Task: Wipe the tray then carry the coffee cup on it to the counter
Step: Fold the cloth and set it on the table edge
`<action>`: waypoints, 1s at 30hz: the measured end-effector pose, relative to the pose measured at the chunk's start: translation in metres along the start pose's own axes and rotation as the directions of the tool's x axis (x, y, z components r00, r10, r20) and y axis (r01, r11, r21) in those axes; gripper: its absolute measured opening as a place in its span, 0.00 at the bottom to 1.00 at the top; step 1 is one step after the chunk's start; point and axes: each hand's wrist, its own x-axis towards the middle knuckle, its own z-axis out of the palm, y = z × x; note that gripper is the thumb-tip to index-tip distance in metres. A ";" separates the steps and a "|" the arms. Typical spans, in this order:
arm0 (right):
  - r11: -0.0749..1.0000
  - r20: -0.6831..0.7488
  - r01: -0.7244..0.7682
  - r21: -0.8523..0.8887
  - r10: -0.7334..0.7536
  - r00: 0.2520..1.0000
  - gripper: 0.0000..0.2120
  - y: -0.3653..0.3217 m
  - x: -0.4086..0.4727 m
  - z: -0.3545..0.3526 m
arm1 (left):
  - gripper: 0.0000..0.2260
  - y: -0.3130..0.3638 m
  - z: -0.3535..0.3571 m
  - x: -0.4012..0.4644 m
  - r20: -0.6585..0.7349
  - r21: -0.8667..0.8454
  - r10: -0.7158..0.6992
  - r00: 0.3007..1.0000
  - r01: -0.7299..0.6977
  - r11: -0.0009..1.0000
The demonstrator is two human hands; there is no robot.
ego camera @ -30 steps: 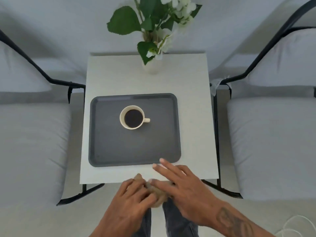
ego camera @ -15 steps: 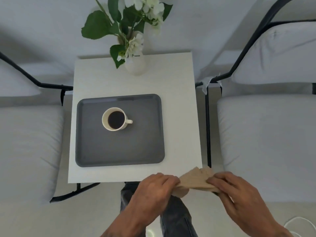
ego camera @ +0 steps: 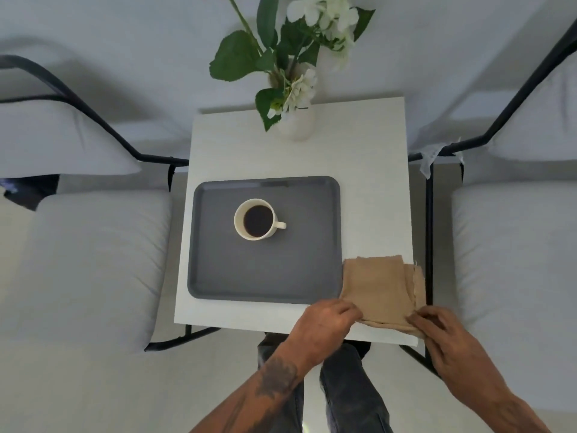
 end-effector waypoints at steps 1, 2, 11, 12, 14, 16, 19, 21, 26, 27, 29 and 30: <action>1.000 0.054 -0.015 0.010 0.014 0.998 0.18 0.003 -0.002 0.013 | 0.13 -0.004 0.009 -0.007 0.042 0.004 -0.019 0.999 0.019 1.000; 0.999 0.091 -0.048 0.013 0.047 0.995 0.17 0.003 -0.003 0.022 | 0.14 -0.008 0.015 -0.015 0.072 0.003 -0.042 0.997 0.041 0.999; 0.945 0.163 -0.198 -0.259 0.245 0.956 0.19 -0.040 0.022 0.015 | 0.12 -0.095 -0.056 -0.077 -0.265 -0.210 -0.464 0.845 0.419 0.883; 0.942 0.154 -0.221 -0.252 0.265 0.952 0.20 -0.054 0.033 0.008 | 0.13 -0.111 -0.072 -0.082 -0.269 -0.233 -0.521 0.810 0.470 0.851; 0.972 0.080 -0.196 -0.131 0.207 0.975 0.21 -0.089 0.060 -0.003 | 0.13 -0.142 -0.102 -0.085 -0.258 -0.263 -0.584 0.770 0.525 0.809; 0.995 0.024 -0.095 0.039 0.094 0.995 0.20 -0.133 0.094 -0.010 | 0.17 -0.170 -0.126 -0.078 -0.220 -0.277 -0.577 0.787 0.517 0.810; 0.980 0.038 -0.012 0.198 0.004 0.999 0.29 -0.192 0.148 -0.004 | 0.30 -0.203 -0.147 -0.053 -0.120 -0.256 -0.490 0.863 0.450 0.856; 0.974 0.021 0.029 0.226 -0.035 0.999 0.34 -0.215 0.181 0.010 | 0.38 -0.217 -0.153 -0.033 -0.036 -0.233 -0.416 0.909 0.397 0.888; 0.984 0.088 0.017 0.176 -0.033 0.996 0.46 -0.238 0.228 0.035 | 0.47 -0.246 -0.144 -0.002 0.119 -0.240 -0.237 0.964 0.260 0.935; 0.987 0.108 0.014 0.163 -0.032 0.994 0.47 -0.238 0.231 0.038 | 0.47 -0.250 -0.140 0.000 0.134 -0.235 -0.223 0.966 0.249 0.939; 0.986 0.135 0.010 0.166 -0.033 0.990 0.49 -0.235 0.234 0.041 | 0.47 -0.255 -0.132 0.000 0.139 -0.251 -0.207 0.968 0.236 0.939; 0.985 0.141 0.009 0.171 -0.034 0.989 0.49 -0.235 0.235 0.042 | 0.46 -0.256 -0.129 0.000 0.121 -0.263 -0.200 0.972 0.226 0.938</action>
